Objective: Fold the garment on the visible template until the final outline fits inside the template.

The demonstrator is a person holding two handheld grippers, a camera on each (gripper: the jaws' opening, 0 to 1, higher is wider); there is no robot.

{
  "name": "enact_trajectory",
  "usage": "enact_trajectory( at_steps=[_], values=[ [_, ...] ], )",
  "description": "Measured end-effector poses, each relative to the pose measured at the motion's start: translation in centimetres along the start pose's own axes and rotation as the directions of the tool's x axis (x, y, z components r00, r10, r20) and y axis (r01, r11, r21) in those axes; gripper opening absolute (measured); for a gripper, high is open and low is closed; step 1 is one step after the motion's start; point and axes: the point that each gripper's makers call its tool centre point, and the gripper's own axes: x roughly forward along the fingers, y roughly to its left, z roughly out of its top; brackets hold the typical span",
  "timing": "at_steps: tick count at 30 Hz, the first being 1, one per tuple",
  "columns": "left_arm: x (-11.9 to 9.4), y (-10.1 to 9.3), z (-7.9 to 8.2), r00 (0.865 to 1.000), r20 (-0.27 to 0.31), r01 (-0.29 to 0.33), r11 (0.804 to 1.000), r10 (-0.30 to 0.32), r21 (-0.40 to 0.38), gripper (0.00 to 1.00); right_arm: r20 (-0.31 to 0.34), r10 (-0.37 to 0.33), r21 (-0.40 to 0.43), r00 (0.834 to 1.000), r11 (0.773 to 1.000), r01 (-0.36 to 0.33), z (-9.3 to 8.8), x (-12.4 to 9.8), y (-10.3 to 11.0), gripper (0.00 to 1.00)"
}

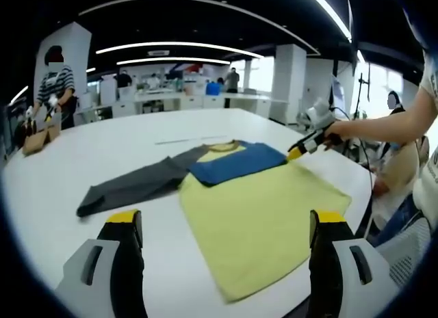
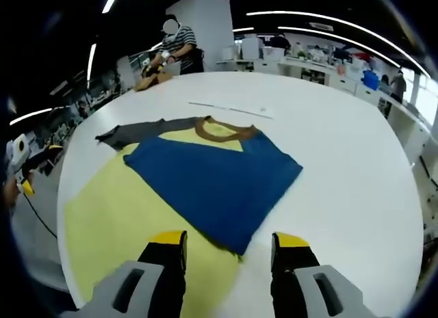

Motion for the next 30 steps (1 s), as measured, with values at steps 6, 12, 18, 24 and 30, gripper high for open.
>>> enact_trajectory(
  at_steps=[6,12,18,24,30],
  values=[
    [0.0,0.0,-0.2,1.000,-0.010,0.004,1.000,-0.004,0.011,0.99,0.005,-0.033,0.001,0.999,0.999,0.033,-0.7,0.0,-1.2,0.25],
    [-0.2,0.2,-0.3,1.000,-0.007,-0.001,1.000,0.001,0.007,0.98,0.002,-0.043,0.012,0.999,0.999,0.043,-1.3,0.4,-1.5,0.13],
    [-0.4,0.6,-0.3,1.000,-0.001,-0.005,1.000,0.005,0.009,0.98,-0.022,-0.053,0.006,0.998,0.999,0.053,-2.2,1.0,-1.5,0.03],
    [-0.6,0.9,-0.5,1.000,-0.003,-0.013,1.000,0.013,0.007,0.98,-0.014,-0.059,-0.004,0.998,0.998,0.059,-2.3,0.7,-1.5,0.00],
    [-0.5,0.7,-0.6,1.000,-0.005,-0.015,1.000,0.015,0.007,0.98,-0.014,-0.062,-0.015,0.998,0.998,0.062,-2.3,0.4,-1.4,0.00]
  ],
)
